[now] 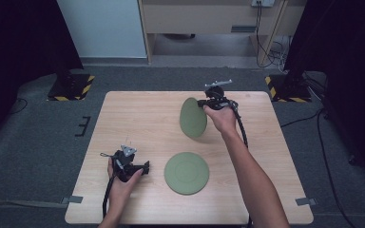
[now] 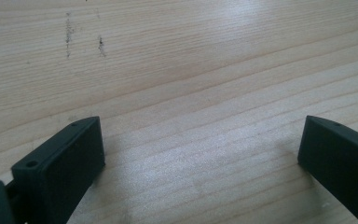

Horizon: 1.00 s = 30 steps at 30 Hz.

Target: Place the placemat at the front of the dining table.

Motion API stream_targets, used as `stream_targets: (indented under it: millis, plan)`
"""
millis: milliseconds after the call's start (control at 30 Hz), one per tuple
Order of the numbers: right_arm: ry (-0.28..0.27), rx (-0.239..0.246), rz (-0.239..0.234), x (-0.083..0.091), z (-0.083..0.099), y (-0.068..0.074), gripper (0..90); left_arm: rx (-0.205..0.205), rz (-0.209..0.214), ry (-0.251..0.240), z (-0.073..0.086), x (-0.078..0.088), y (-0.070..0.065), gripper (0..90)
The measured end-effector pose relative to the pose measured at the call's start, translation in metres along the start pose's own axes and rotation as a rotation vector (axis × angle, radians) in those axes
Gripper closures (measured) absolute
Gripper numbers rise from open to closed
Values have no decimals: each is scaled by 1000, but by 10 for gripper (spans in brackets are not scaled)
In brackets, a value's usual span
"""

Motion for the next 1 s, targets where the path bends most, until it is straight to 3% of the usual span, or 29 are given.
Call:
stream_targets:
  millis: [1000]
  plan:
    - [18, -16, 62, 1, 24, -33, 860, 0, -1, 1, 0, 0, 0, 0]
Point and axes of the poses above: each handheld gripper's, and its own axes: x roughly backward along the jaws, z roughly out of its underside, y roughly to its left, the point moved 1 cm from there along -x, roughly forward along the jaws, and after that the axes turned 10 degrees about -z, right-handed, at the moved point
